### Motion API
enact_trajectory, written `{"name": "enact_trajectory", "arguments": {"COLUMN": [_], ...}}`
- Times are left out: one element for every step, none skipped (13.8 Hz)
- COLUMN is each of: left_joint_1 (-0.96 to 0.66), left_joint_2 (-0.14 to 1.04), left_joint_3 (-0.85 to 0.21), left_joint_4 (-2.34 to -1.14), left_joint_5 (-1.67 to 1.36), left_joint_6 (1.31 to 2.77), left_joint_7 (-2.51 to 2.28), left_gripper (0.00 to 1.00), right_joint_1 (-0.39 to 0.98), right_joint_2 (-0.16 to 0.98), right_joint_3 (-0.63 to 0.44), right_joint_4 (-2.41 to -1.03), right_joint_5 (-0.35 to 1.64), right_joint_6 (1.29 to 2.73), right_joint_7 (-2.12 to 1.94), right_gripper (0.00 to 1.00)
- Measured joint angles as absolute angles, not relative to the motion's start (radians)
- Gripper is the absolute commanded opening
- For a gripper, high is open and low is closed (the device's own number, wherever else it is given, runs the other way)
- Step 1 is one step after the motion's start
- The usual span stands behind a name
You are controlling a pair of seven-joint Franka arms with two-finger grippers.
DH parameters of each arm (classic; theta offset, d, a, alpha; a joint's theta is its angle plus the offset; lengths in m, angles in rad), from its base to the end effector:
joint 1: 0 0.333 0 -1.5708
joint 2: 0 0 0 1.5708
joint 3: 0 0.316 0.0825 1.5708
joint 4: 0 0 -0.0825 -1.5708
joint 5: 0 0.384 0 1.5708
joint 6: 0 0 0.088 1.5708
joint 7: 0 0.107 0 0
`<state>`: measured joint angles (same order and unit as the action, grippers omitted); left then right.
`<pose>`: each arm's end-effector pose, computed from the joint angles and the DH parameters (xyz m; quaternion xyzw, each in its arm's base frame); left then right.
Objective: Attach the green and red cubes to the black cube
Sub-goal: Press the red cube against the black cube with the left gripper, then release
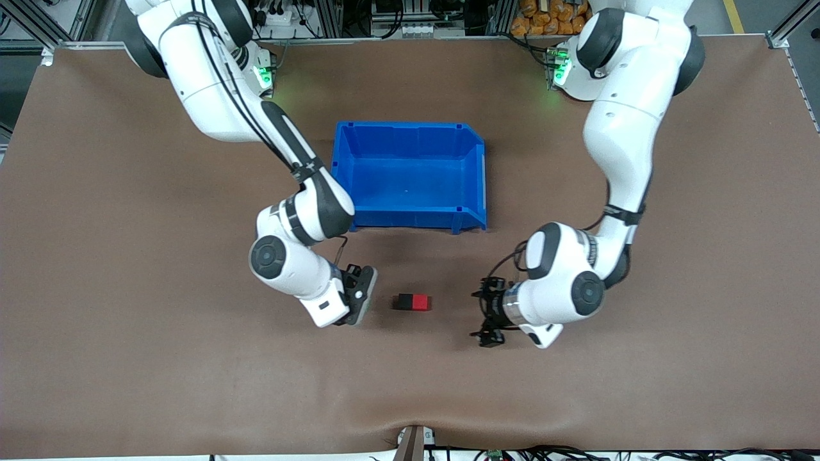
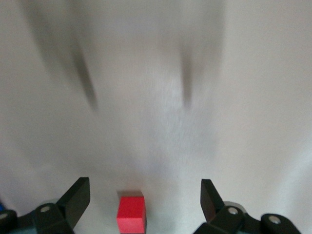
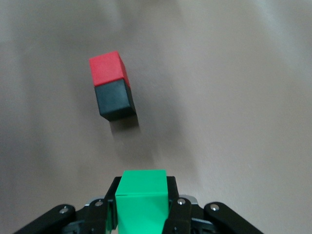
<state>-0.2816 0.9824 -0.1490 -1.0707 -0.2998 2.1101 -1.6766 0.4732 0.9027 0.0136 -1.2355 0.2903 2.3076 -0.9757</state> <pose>0.7220 -0.3028 0.2412 0.7299 0.6557 -0.1494 0.1223 0.6815 0.3639 0.2374 -0.7938 -0.5903 -0.1101 0.0962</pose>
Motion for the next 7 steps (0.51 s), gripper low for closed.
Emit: {"name": "enact_trajectory", "arguments": {"left_joint_1": [-0.265, -0.247, -0.226, -0.202, -0.175, -0.148, -0.122], "left_joint_2": [0.964, 0.947, 0.931, 0.915, 0.903, 0.893, 0.884], "left_joint_3": [-0.148, -0.147, -0.147, -0.146, -0.146, -0.146, -0.146], "left_joint_4": [-1.07, -1.07, -1.069, -1.069, -1.069, -1.069, -1.068], "left_joint_5": [-0.287, -0.282, -0.281, -0.281, -0.28, -0.28, -0.28], "left_joint_6": [2.075, 2.042, 2.007, 1.975, 1.944, 1.917, 1.897], "left_joint_7": [-1.65, -1.608, -1.555, -1.499, -1.442, -1.385, -1.322], "left_gripper": [1.0, 1.0, 1.0, 1.0, 1.0, 1.0, 1.0], "right_joint_1": [0.491, 0.509, 0.524, 0.535, 0.545, 0.554, 0.561], "right_joint_2": [0.908, 0.913, 0.918, 0.924, 0.931, 0.939, 0.948], "right_joint_3": [0.004, -0.008, -0.02, -0.026, -0.031, -0.033, -0.034], "right_joint_4": [-1.229, -1.225, -1.223, -1.221, -1.216, -1.205, -1.19], "right_joint_5": [0.259, 0.226, 0.198, 0.175, 0.153, 0.128, 0.106], "right_joint_6": [2.307, 2.306, 2.305, 2.305, 2.306, 2.306, 2.306], "right_joint_7": [-0.975, -0.974, -0.972, -0.972, -0.972, -0.972, -0.972], "right_gripper": [0.0, 0.0, 0.0, 0.0, 0.0, 0.0, 0.0]}}
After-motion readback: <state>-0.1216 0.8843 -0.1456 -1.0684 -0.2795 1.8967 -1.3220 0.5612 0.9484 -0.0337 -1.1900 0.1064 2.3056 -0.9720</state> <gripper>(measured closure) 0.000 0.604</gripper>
